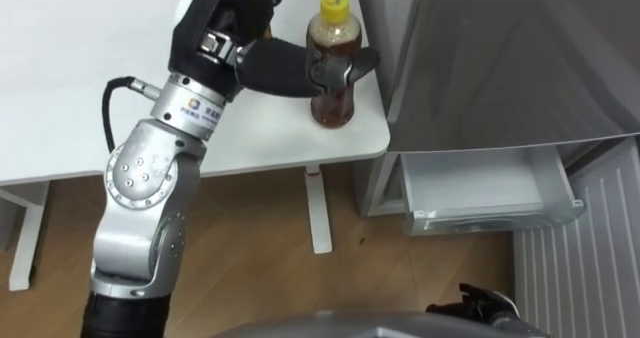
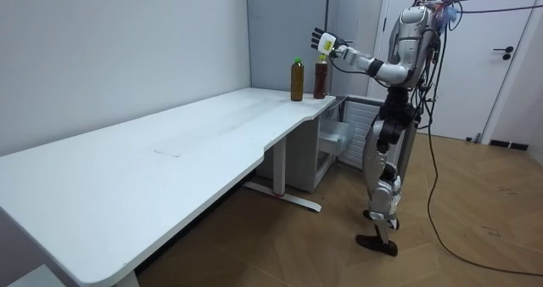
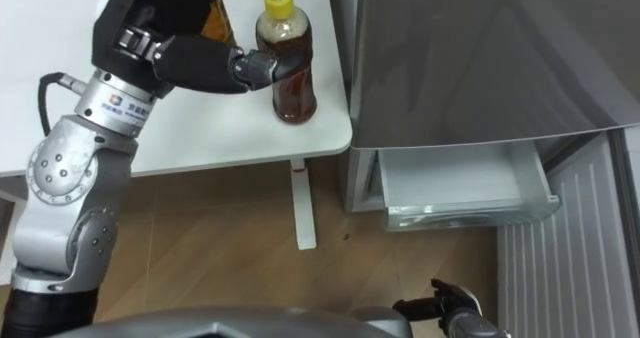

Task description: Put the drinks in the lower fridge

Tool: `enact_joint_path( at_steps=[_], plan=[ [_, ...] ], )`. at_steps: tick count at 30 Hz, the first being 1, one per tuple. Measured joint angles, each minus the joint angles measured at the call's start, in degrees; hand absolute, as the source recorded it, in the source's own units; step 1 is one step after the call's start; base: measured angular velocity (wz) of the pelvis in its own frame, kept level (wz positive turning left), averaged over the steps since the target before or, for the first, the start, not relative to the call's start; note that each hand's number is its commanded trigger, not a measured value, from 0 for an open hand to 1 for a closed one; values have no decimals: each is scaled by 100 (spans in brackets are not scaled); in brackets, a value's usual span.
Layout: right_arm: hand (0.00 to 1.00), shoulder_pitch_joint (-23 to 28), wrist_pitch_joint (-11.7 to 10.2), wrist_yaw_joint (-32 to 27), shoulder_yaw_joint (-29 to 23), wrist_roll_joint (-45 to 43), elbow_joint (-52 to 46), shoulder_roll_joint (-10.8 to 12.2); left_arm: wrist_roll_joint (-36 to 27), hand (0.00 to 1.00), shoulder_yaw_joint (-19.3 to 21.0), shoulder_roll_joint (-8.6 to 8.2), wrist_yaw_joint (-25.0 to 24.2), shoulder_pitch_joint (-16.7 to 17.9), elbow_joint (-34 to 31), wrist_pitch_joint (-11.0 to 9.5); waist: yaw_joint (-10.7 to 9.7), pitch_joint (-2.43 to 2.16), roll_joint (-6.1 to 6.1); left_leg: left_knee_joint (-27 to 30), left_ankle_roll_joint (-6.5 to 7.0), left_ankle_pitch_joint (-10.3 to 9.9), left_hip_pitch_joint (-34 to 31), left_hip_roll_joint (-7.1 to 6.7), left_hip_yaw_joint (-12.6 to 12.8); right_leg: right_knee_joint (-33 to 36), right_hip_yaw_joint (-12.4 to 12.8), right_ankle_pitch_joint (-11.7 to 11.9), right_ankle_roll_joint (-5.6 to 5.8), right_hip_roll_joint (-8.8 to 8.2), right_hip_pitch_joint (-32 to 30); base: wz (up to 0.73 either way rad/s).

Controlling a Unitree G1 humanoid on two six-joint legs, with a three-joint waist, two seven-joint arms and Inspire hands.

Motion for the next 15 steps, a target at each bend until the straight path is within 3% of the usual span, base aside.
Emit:
enact_joint_path(
  at_steps=[6,15],
  plan=[
    [0,-3,-3,0,5,5,-4,2,5,0,-1,-4,-12,-182,-4,-1,13,5,-18,21,0,0,-2,-10,2,-16,-2,0,0,-3,-7,0],
    [0,5,-6,-53,4,-8,-10,23,8,0,-16,9,12,-153,4,0,0,-3,-48,12,0,1,2,-8,9,-16,3,0,0,-1,-2,0]
  ],
)
